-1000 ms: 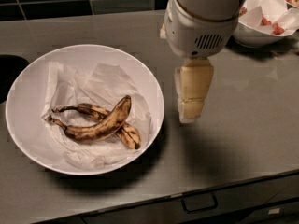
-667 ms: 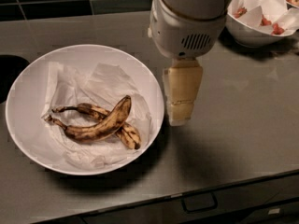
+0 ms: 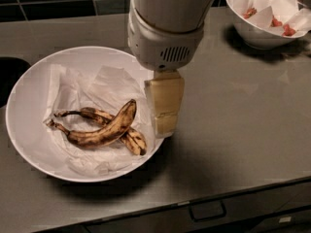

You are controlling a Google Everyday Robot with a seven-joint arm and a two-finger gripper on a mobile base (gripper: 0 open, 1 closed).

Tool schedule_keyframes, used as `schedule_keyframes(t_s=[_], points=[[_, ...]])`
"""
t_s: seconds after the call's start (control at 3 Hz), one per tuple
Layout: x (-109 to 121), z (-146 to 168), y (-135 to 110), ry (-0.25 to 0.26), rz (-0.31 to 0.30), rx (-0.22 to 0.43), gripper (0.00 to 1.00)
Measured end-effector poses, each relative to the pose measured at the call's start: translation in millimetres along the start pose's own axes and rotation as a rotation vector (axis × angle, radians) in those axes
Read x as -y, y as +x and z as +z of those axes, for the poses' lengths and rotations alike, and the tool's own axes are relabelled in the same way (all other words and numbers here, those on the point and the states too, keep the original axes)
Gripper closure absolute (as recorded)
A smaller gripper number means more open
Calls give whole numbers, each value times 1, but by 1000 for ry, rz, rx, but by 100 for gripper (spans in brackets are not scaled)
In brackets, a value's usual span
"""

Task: Pick banana from white bowl

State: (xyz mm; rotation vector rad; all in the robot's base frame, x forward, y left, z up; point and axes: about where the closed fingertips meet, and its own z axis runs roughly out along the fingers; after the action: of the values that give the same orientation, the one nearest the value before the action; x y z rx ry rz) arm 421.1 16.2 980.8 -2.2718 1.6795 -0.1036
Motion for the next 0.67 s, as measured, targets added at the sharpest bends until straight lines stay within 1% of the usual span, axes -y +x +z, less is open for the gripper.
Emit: schedule_keyframes(t_s=[0.33,0.67], points=[[0,0,0,0,0,0,0],[1,-2,-9,0,-12,4,0]])
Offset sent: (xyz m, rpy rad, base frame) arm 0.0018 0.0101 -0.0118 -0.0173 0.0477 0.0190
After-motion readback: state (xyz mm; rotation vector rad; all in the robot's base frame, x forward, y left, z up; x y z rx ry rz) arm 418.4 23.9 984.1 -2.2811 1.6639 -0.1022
